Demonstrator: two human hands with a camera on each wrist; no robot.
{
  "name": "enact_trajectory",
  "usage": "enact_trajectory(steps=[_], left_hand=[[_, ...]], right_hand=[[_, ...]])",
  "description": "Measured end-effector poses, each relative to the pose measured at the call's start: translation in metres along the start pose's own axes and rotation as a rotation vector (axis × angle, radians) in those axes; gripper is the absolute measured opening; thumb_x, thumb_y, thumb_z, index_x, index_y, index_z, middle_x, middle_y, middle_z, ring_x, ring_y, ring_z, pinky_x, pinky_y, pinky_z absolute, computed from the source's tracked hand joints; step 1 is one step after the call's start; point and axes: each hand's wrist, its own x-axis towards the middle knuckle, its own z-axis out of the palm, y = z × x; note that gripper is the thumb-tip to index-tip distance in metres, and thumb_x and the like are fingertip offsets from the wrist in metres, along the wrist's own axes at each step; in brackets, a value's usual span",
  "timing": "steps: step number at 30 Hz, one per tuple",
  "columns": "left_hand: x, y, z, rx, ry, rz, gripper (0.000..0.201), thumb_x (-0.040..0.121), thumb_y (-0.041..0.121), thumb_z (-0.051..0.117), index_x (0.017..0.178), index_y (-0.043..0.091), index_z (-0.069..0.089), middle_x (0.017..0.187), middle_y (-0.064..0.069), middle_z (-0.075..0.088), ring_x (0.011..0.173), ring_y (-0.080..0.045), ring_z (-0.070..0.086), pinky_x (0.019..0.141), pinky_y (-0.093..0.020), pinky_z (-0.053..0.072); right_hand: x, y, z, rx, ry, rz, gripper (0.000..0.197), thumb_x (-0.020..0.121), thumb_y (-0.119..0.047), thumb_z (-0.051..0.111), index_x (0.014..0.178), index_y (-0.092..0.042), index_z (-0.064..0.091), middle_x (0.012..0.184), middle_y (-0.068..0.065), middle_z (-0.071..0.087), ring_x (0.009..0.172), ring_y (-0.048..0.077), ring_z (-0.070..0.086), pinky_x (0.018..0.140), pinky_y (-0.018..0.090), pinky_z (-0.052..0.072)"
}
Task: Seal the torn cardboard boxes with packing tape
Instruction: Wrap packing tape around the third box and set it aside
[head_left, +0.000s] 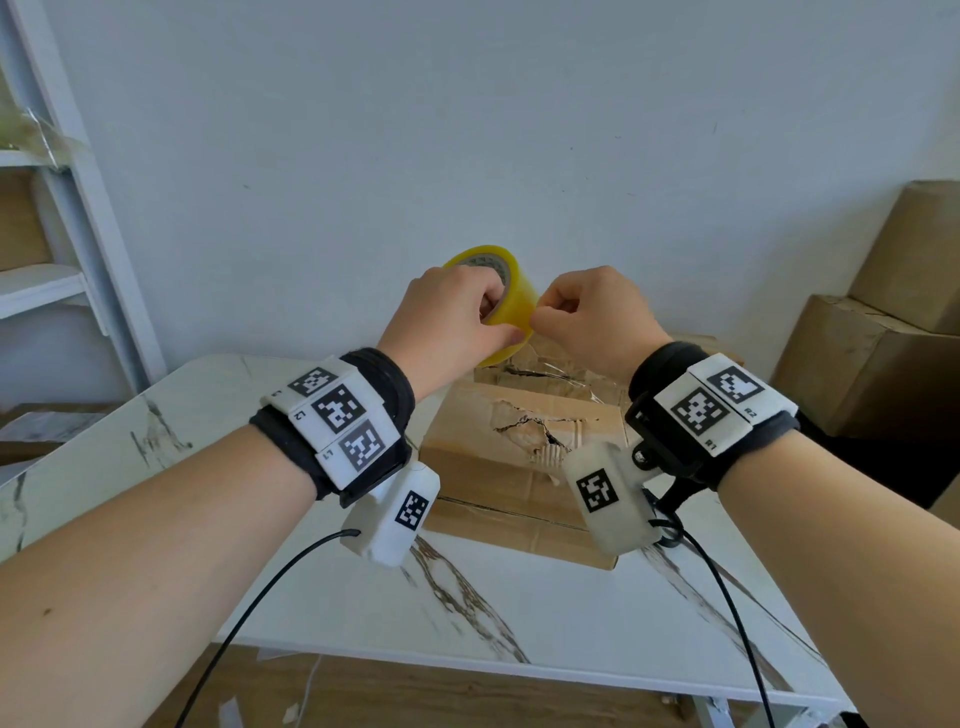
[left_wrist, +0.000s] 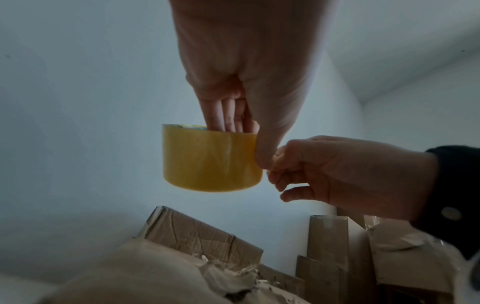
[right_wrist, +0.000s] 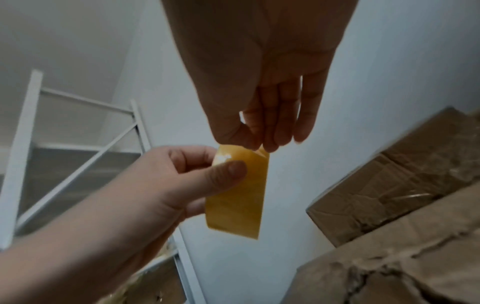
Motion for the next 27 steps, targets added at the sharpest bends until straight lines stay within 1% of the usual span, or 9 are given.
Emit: enact_trajectory(steps=[2,5,8,10,14,17,19,23,27], left_hand=[[0.001,-0.002,0.000,-0.015,0.007,-0.002,0.031,0.075,0.036,0.075,0.079,0.008,0.063,0.060,0.001,0.055,0.062,-0.021,0.050,0.067,-0.037,0.047],[0.002,-0.005,0.001,-0.031,0.005,-0.011,0.031,0.074,0.036,0.075,0.074,0.009,0.061,0.055,0.003,0.050,0.056,-0.017,0.046,0.065,-0.037,0.047],[0.002,-0.007,0.002,-0.066,-0.005,-0.023,0.034,0.073,0.037,0.077,0.064,0.015,0.054,0.050,0.008,0.044,0.049,-0.010,0.038,0.059,-0.031,0.040],[0.002,-0.007,0.002,-0.094,-0.033,-0.024,0.031,0.072,0.034,0.079,0.067,0.013,0.055,0.049,0.009,0.043,0.048,-0.008,0.037,0.059,-0.030,0.039],[0.004,-0.010,-0.004,-0.083,-0.140,-0.011,0.030,0.074,0.028,0.077,0.092,0.008,0.063,0.078,0.003,0.063,0.074,-0.018,0.061,0.074,-0.036,0.051],[0.006,-0.012,-0.003,-0.090,-0.162,0.004,0.033,0.077,0.027,0.074,0.098,0.006,0.059,0.089,-0.007,0.068,0.083,-0.025,0.063,0.078,-0.043,0.051],[0.008,-0.012,0.000,-0.043,-0.152,0.011,0.034,0.079,0.029,0.072,0.096,0.005,0.056,0.082,-0.009,0.067,0.076,-0.027,0.060,0.073,-0.041,0.049],[0.010,-0.014,0.004,-0.040,-0.096,-0.015,0.036,0.079,0.036,0.071,0.084,0.005,0.053,0.062,0.002,0.049,0.059,-0.019,0.043,0.057,-0.032,0.034],[0.011,-0.019,0.006,-0.112,-0.115,-0.076,0.036,0.078,0.040,0.072,0.086,0.010,0.054,0.060,0.006,0.048,0.056,-0.011,0.042,0.053,-0.028,0.033]], right_hand=[[-0.001,0.001,-0.002,0.085,-0.024,0.004,0.021,0.079,-0.015,0.059,0.059,-0.021,0.057,0.059,-0.002,0.056,0.058,0.013,0.051,0.060,0.026,0.045],[-0.001,0.005,-0.002,0.169,-0.064,0.026,0.018,0.079,-0.017,0.060,0.060,-0.019,0.058,0.066,0.004,0.060,0.064,0.018,0.055,0.066,0.035,0.050],[-0.001,0.007,-0.001,0.201,-0.095,0.044,0.020,0.078,-0.027,0.069,0.064,-0.017,0.059,0.064,0.000,0.057,0.060,0.013,0.051,0.061,0.028,0.043],[0.000,0.007,0.000,0.180,-0.090,0.011,0.023,0.079,-0.026,0.071,0.063,-0.019,0.056,0.060,-0.005,0.052,0.055,0.008,0.045,0.055,0.021,0.036],[0.000,0.006,0.000,0.169,-0.041,-0.039,0.027,0.080,-0.013,0.068,0.060,-0.019,0.052,0.057,-0.007,0.049,0.052,0.006,0.042,0.053,0.020,0.034],[0.001,0.001,0.000,0.176,-0.003,-0.068,0.027,0.078,-0.008,0.066,0.059,-0.018,0.050,0.056,-0.006,0.048,0.051,0.006,0.041,0.051,0.018,0.033],[0.000,-0.002,0.002,0.162,0.011,-0.087,0.027,0.076,-0.005,0.066,0.058,-0.018,0.050,0.056,-0.006,0.048,0.052,0.007,0.041,0.051,0.019,0.034],[-0.003,-0.006,0.004,0.137,0.020,-0.141,0.021,0.073,-0.003,0.065,0.059,-0.014,0.053,0.058,-0.002,0.053,0.055,0.012,0.045,0.053,0.023,0.039],[-0.007,-0.008,0.004,0.103,-0.005,-0.192,0.010,0.072,-0.001,0.063,0.065,-0.008,0.061,0.065,0.004,0.061,0.061,0.015,0.052,0.058,0.027,0.045]])
